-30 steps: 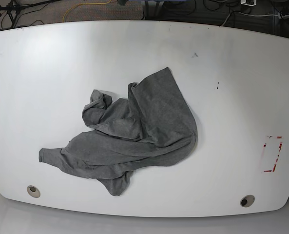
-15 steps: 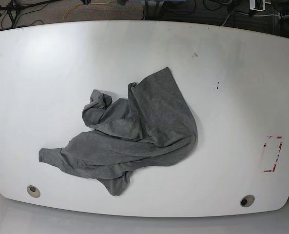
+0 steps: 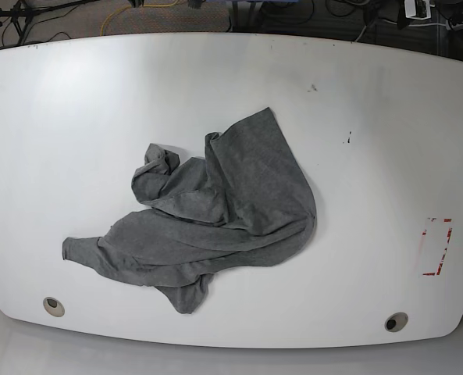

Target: Fold the T-shirt properly

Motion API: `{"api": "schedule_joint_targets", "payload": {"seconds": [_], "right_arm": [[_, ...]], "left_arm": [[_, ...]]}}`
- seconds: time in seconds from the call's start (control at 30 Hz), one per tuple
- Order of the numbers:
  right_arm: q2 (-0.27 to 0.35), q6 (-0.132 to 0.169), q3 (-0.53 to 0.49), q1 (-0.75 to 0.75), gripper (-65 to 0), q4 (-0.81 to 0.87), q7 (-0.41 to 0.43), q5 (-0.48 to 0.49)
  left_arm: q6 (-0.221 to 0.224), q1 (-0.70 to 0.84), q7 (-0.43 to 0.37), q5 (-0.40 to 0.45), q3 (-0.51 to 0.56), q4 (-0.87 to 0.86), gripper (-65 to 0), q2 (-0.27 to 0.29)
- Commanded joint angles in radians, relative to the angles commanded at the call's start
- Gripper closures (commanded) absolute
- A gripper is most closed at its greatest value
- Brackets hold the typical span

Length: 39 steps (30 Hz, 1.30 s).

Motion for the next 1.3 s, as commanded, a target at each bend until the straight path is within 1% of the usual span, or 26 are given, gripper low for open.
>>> {"api": "schedule_joint_targets", "payload": {"seconds": [0.27, 0.33, 0.6, 0.73, 0.8, 1.13, 1.2, 1.3], "right_arm": [[0.000, 0.000, 0.000, 0.044, -4.5, 0.011, -0.011, -0.002], [-0.004, 0.001, 0.003, 0.088, -11.6, 0.019, -0.013, 0.001], [-0.005, -0.002, 0.002, 0.138, -26.5, 0.026, -0.025, 0.000], [-0.005, -0.002, 0.001, 0.165, -31.3, 0.026, -0.028, -0.001], [-0.005, -0.003, 0.006, 0.198, -35.4, 0.034, -0.025, 0.003], [-0.005, 0.001, 0.011, 0.276, -36.6, 0.034, -0.034, 0.010], [-0.005, 0.002, 0.003, 0.312, -36.9, 0.030, -0.040, 0.012], [-0.003, 0.001, 0.003, 0.323, -37.5, 0.029, -0.042, 0.014]], "left_arm": [[0.001, -0.046, -0.006, 0.032, 0.016, 0.008, -41.2, 0.003], [0.006, -0.070, -0.026, 0.048, 0.010, 0.022, -44.0, 0.010], [0.008, -0.103, -0.055, 0.055, 0.000, 0.037, -51.2, 0.018], [0.008, -0.119, -0.063, 0.059, 0.001, 0.039, -53.0, 0.019], [0.004, -0.138, -0.079, 0.053, -0.005, 0.028, -55.2, 0.018], [0.006, -0.181, -0.066, 0.043, -0.013, 0.025, -56.2, 0.013], [0.001, -0.233, -0.058, 0.043, -0.008, 0.021, -54.4, 0.010], [0.001, -0.256, -0.052, 0.046, -0.006, 0.020, -52.7, 0.009]]}}
